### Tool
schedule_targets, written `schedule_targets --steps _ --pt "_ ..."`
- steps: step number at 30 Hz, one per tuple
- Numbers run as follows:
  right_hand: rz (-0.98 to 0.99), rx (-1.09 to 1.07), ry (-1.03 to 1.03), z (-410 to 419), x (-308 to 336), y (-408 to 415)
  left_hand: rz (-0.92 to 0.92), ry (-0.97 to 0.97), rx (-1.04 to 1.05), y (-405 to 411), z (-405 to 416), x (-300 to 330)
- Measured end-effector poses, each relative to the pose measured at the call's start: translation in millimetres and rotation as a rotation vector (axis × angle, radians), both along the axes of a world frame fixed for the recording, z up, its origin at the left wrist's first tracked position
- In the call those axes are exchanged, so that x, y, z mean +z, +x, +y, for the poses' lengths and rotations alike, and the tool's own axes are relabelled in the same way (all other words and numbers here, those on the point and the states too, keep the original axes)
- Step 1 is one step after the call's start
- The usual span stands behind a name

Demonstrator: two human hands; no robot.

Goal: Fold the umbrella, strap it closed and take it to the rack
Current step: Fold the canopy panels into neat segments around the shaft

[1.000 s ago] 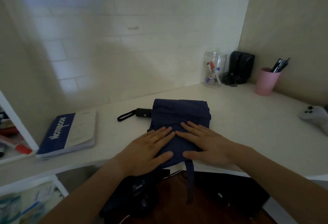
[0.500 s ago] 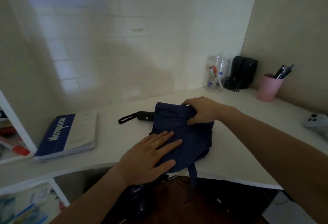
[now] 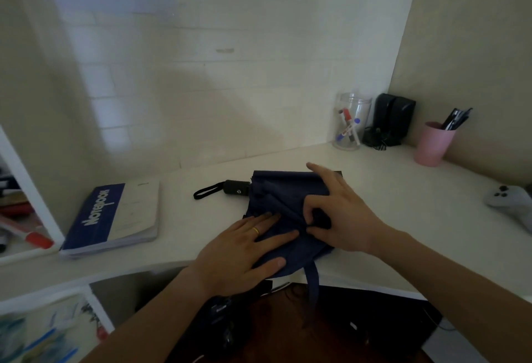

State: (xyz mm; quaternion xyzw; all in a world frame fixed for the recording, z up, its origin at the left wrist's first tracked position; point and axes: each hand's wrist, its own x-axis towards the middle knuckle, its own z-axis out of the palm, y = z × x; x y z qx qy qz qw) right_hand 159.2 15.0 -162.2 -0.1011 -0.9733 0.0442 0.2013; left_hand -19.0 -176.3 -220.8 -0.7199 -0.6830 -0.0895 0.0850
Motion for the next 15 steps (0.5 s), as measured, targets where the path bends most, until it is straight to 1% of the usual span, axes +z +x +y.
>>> schedule_targets --steps 2,4,6,7,8,12,13,15 --pt "-0.025 0.001 -0.114 -6 6 4 -0.010 0.024 -0.010 0 0 0" --pt "0.034 0.028 -0.151 -13 8 7 -0.030 0.042 -0.018 0 -1 1" --pt "0.042 0.041 -0.244 -24 5 11 -0.040 0.063 -0.025 0 -2 1" --pt "0.035 0.038 -0.257 -28 1 13 -0.040 0.072 -0.030 0 -2 0" --pt "0.037 0.036 -0.240 -32 -3 16 -0.037 0.076 -0.034 0 -2 -1" --pt "0.094 0.032 -0.029 -34 -20 22 -0.040 0.061 -0.032 -1 -2 1" --pt "0.089 0.036 -0.026 -33 -25 24 -0.068 0.095 -0.023 0 -3 0" --pt "0.086 0.061 -0.022 -33 -34 27 -0.150 0.253 0.036 5 -7 -1"
